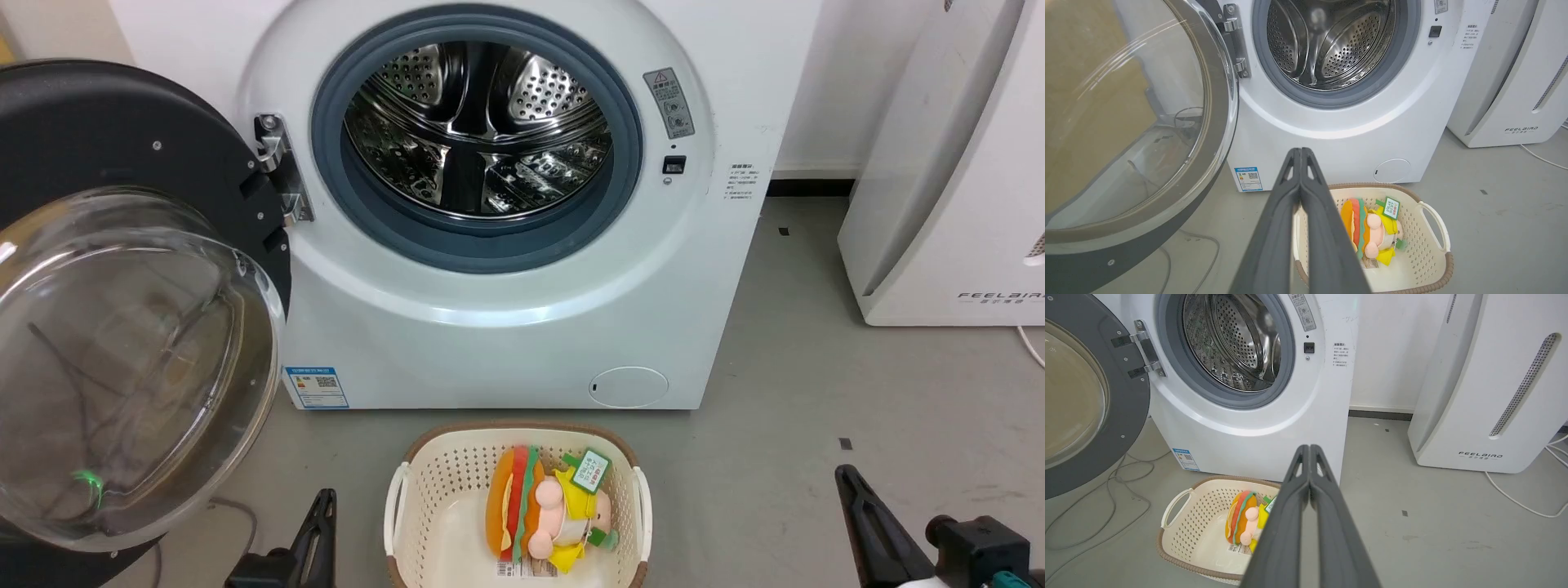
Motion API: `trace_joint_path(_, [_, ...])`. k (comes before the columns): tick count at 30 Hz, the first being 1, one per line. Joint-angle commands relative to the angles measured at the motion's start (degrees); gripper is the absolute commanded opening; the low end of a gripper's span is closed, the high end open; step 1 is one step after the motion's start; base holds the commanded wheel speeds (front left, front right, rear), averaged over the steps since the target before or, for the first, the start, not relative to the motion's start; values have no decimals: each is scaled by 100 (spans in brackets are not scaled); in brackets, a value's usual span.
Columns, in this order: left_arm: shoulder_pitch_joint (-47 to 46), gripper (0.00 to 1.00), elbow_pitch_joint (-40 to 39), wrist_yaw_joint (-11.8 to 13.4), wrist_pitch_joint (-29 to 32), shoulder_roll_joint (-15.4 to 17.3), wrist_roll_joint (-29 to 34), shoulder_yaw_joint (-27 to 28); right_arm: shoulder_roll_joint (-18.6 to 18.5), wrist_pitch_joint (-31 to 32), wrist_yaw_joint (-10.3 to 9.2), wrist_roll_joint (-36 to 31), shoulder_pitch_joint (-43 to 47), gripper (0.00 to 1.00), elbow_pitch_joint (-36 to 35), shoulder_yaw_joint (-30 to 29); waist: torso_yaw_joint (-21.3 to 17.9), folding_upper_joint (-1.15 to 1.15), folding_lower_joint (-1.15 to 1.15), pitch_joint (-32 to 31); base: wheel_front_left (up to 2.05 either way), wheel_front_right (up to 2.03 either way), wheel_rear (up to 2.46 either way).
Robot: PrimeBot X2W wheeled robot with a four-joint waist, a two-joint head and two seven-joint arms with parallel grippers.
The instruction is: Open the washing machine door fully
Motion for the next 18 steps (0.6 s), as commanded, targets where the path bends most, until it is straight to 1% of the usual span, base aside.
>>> trace_joint_path(1, [-42,0,-40,-21,32,-26,36,16,2,-14,0,-25,-59,0,24,7,0,0,0,3,0,0,0])
trace_joint_path(18, [-126,0,-150,-73,206,-92,121,112,5,-43,1,-90,-207,0,140,30,-9,0,0,32,0,0,0])
